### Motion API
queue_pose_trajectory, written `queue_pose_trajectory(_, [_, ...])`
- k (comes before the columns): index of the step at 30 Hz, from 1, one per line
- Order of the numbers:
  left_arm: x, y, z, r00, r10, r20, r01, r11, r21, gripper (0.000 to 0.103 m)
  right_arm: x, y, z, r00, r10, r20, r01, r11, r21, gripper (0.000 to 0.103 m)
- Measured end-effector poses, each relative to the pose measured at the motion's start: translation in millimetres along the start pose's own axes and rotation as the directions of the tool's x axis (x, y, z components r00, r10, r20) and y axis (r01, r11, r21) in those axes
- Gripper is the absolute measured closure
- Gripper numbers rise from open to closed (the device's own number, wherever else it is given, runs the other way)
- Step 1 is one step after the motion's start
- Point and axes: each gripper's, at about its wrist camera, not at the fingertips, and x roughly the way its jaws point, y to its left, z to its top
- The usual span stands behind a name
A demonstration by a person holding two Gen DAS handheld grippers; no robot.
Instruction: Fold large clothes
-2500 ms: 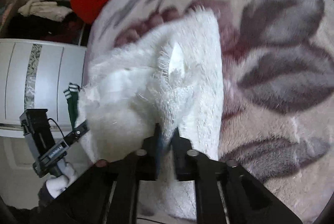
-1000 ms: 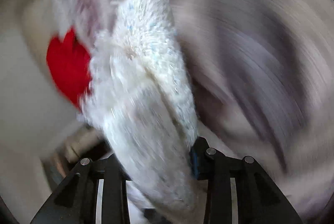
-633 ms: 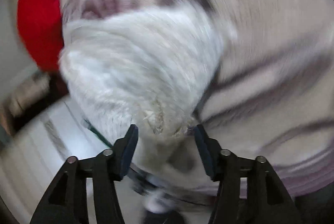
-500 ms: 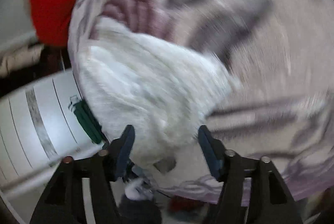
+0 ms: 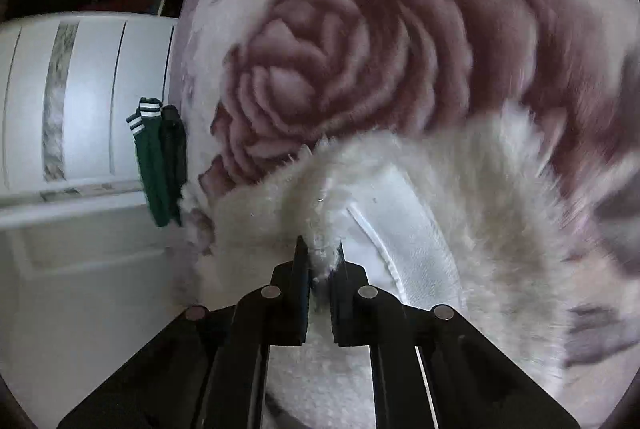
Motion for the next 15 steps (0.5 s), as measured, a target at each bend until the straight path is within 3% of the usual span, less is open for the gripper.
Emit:
queue_pose_trajectory(1, [-5,-7,-1,1.0,0.0,0.018,0.0,1.0,0.007,0.0,-11,2,1,0.999,-0.019,0.031,0.02,1.0,-0.018,0.095])
queue_pose_trajectory(2, [-7,-13,-3,1.0,-0.001,0.027,0.0,1.0,0.014,0.0,-10,-4,7,0.995,-0.091,0.04,0.093,0.995,-0.032,0.095])
queue_pose_trajectory(4, [-2,-9,-15,1.0,-0.002,0.017,0.002,1.0,0.017,0.0,11,-29,7,0.985,-0.163,-0.051,0.163,0.987,-0.016,0.094])
queue_pose_trajectory(6, [11,-11,-9,0.998,0.067,0.009,-0.067,0.997,0.03,0.0,16,-45,5,0.989,-0.1,-0.111,0.104,0.994,0.033,0.092])
queue_pose_trajectory(8, [7,-5,-16,0.995,0.099,0.02,-0.1,0.995,0.028,0.0,8,-58,-8,0.983,-0.052,-0.175,0.067,0.994,0.081,0.065])
queue_pose_trajectory(9, [6,-1,-21,0.996,0.089,0.016,-0.089,0.996,0.01,0.0,3,-64,-16,0.984,-0.034,-0.176,0.051,0.995,0.089,0.046])
queue_pose_trajectory(10, [6,2,-23,0.997,0.078,0.007,-0.078,0.997,-0.014,0.0,-3,-71,-33,0.982,-0.014,-0.188,0.031,0.996,0.084,0.04])
queue_pose_trajectory(15, [-5,-8,-29,0.991,0.136,0.022,-0.136,0.991,0.0,0.0,21,-106,-120,0.941,0.057,-0.334,-0.021,0.994,0.108,0.04])
